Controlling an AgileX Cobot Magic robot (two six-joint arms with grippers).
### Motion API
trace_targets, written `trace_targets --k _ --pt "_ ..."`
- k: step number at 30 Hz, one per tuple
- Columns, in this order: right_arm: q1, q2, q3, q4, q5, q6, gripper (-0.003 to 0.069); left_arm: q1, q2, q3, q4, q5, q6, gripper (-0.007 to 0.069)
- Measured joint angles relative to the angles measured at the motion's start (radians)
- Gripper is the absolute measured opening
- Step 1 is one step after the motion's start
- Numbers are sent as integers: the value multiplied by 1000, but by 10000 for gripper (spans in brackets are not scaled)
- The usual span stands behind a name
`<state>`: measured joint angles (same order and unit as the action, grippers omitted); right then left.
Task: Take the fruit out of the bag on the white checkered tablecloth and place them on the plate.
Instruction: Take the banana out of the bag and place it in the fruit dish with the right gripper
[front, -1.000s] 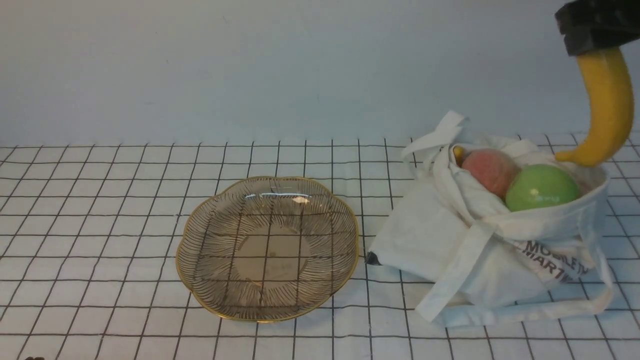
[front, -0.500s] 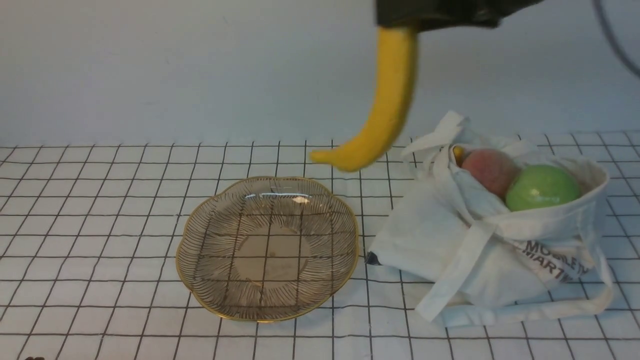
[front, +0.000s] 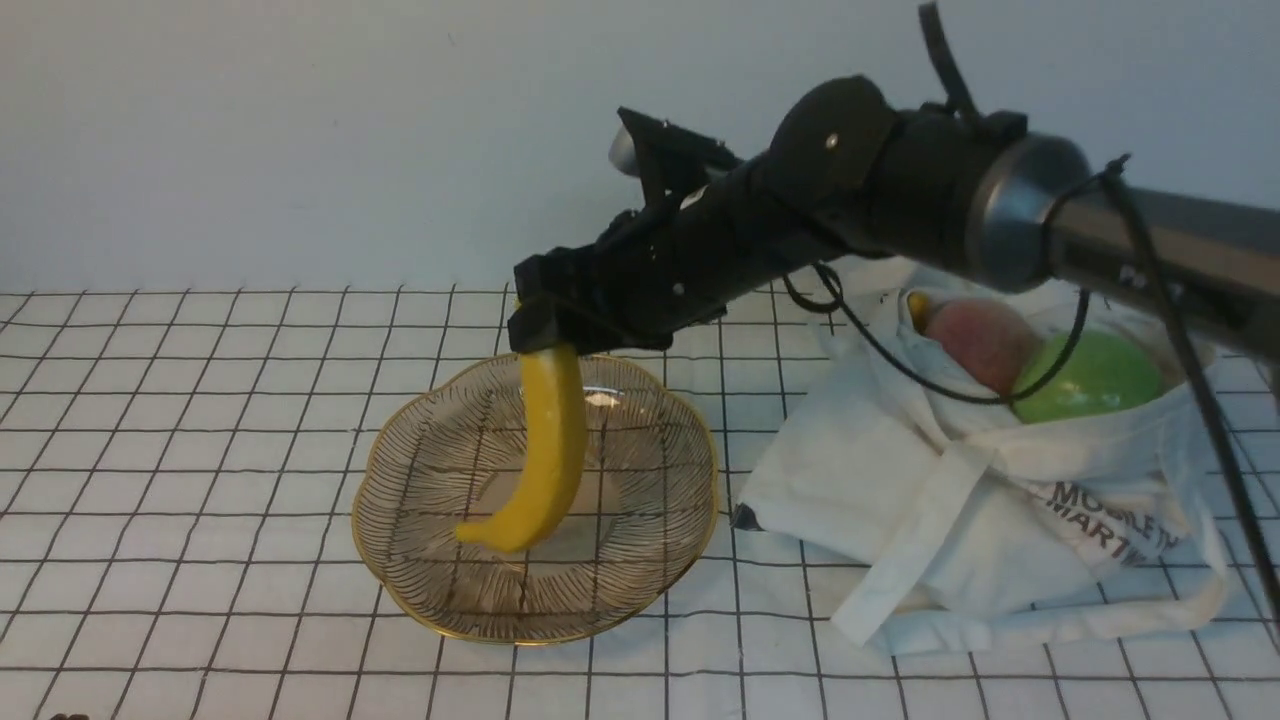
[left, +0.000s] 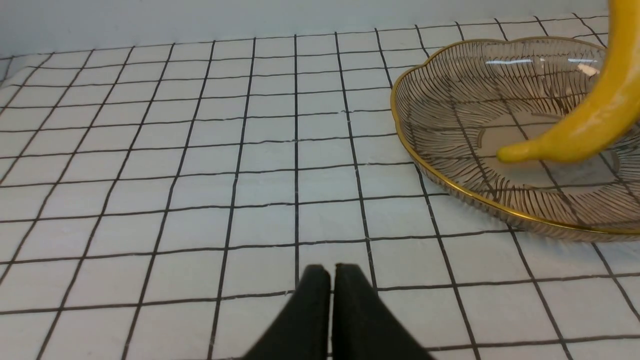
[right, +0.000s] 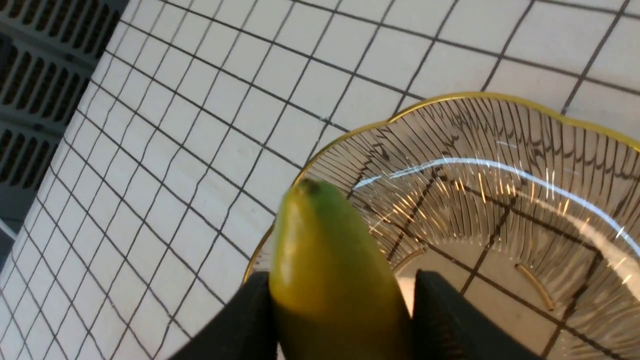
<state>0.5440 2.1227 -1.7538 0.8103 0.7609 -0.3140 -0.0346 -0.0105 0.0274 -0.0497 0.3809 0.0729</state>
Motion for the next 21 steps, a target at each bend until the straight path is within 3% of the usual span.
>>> trace_targets --k 3,7,8,13,18,19,20,21 --pt "0 29 0 8 -5 -1 325 0 0 0 0 0 0 -8" --pt "0 35 0 1 -5 -3 411 0 0 0 0 0 0 -8" --pt "0 34 -1 -6 5 -4 495 0 0 0 0 0 0 -8" --pt "-17 27 -43 -55 100 -4 624 0 0 0 0 0 0 -8" --pt "-53 -15 -154 -123 273 40 605 0 0 0 0 0 0 -8" --pt "-60 -37 -193 -152 335 77 559 0 0 0 0 0 0 -8" --pt "-60 -41 -199 -152 345 77 559 0 0 0 0 0 0 -8" --pt "-63 -72 -235 -195 415 112 484 0 0 0 0 0 0 -8"
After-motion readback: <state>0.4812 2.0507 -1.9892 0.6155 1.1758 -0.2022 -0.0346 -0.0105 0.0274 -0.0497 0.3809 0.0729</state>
